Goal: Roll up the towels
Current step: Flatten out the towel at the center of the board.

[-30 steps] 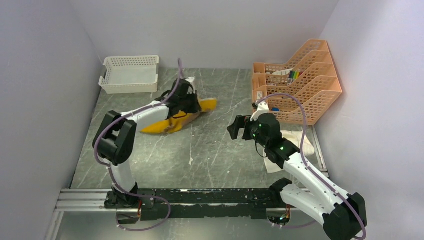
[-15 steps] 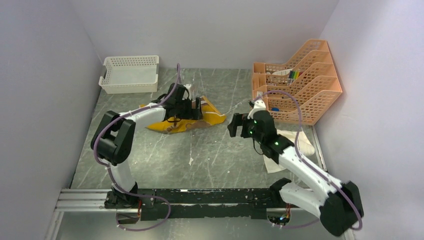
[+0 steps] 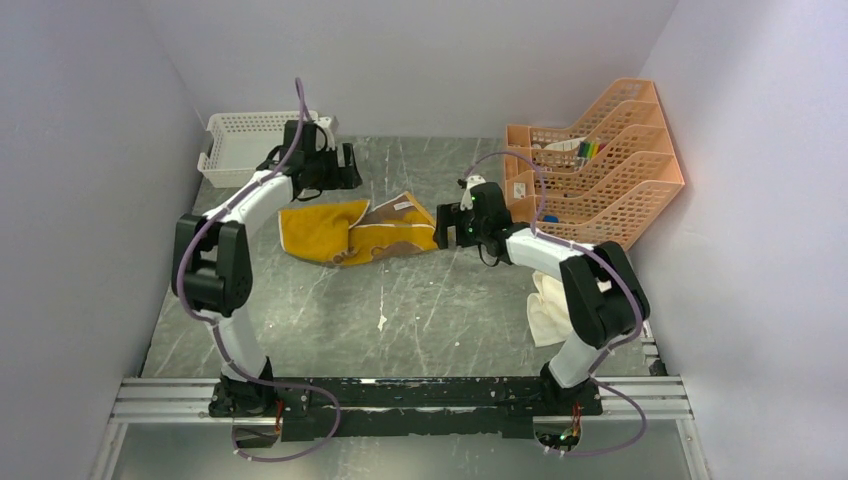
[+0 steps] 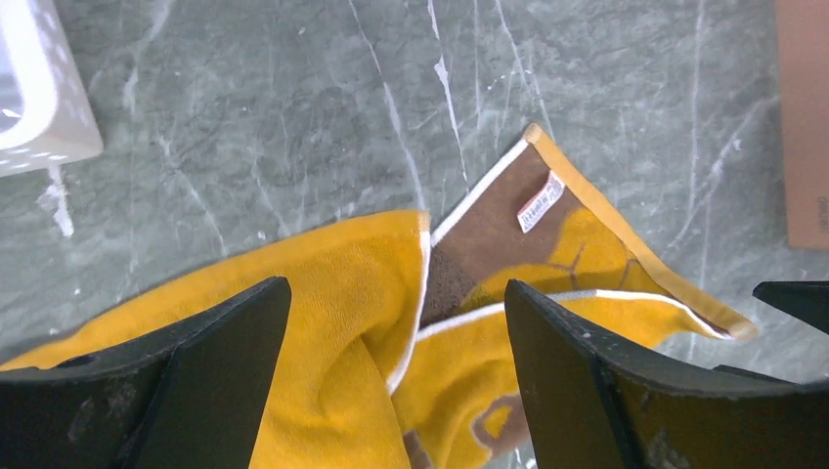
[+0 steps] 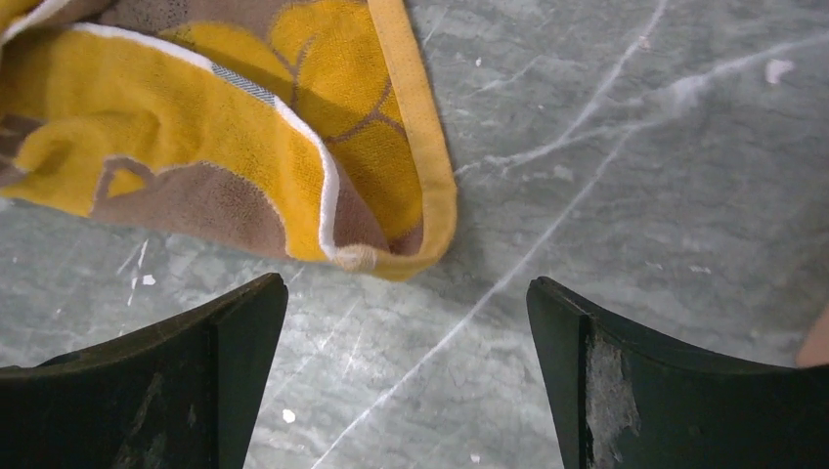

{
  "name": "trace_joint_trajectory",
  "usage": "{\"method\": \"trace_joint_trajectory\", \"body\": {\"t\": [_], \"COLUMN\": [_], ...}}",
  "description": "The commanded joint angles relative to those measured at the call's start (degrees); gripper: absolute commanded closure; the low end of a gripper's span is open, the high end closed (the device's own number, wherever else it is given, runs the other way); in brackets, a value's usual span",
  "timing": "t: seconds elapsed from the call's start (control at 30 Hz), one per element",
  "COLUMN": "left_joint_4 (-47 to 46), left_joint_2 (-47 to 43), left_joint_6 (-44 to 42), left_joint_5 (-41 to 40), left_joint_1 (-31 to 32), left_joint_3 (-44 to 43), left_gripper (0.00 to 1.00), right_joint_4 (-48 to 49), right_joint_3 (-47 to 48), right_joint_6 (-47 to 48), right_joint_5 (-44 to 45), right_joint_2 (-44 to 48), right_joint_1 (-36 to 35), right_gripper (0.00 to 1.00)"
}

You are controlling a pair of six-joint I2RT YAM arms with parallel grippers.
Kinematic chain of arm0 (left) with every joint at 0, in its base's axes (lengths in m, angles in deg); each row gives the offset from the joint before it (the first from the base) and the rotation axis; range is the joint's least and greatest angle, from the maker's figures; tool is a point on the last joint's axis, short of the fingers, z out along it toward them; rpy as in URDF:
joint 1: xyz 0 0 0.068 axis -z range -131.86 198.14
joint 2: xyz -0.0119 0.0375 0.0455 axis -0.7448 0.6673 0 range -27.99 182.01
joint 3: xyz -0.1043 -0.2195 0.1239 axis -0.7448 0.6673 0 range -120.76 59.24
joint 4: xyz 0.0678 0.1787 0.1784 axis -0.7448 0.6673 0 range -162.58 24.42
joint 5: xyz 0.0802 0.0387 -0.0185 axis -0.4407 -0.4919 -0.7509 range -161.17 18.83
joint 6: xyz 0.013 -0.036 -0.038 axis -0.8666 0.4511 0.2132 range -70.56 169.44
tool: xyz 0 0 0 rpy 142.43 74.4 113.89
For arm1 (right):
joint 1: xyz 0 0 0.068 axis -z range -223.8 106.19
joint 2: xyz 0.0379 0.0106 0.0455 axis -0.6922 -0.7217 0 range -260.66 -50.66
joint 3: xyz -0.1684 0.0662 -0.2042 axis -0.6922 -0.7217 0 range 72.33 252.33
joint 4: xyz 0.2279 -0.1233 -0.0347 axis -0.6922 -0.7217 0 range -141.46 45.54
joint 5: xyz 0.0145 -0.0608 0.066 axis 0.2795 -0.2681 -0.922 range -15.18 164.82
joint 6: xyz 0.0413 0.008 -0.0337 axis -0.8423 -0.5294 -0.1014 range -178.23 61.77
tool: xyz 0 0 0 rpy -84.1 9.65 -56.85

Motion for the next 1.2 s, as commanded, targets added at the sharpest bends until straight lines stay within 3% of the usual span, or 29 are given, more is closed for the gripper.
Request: {"method": "trace_joint_trajectory", "body": {"t": [0.0, 0.17, 0.4, 0.67, 0.83, 0.97, 1.17], "left_joint_4": [1.99, 1.32, -0.15, 1.95, 3.69, 4.43, 6.73], "left_joint_2": [6.37, 10.26, 12.48, 18.85, 21.04, 22.27, 23.29], "left_joint_6": [-1.79, -0.66, -0.86, -2.55, -1.74, 0.42, 2.41], "left_joint_5": [0.72, 1.53, 3.76, 3.65, -1.54, -4.3, -10.02], "left_joint_1": [0.15, 0.19, 1.85, 5.74, 6.17, 6.17, 6.1], "left_joint_3": [-3.49, -6.92, -7.98, -12.34, -13.95, -15.19, -16.79], "left_gripper": [0.09, 0.11, 0.11, 0.1, 0.1, 0.18, 0.47], "right_joint_4": [3.54, 5.93, 5.92, 6.7, 6.33, 6.01, 4.67], "right_joint_3": [2.89, 3.7, 5.18, 4.31, 4.96, 5.39, 7.72], "right_joint_6": [3.67, 4.75, 5.59, 6.78, 7.47, 8.12, 8.72], "right_joint_5": [-3.72, -4.58, -5.95, -9.28, -11.51, -11.56, -10.59], "right_joint_2": [-4.06, -4.36, -5.21, -4.76, -6.08, -8.01, -9.44], "right_joint_1": [0.12, 0.16, 0.12, 0.1, 0.12, 0.12, 0.07], "right_gripper": [0.06, 0.12, 0.35, 0.34, 0.34, 0.38, 0.89]}}
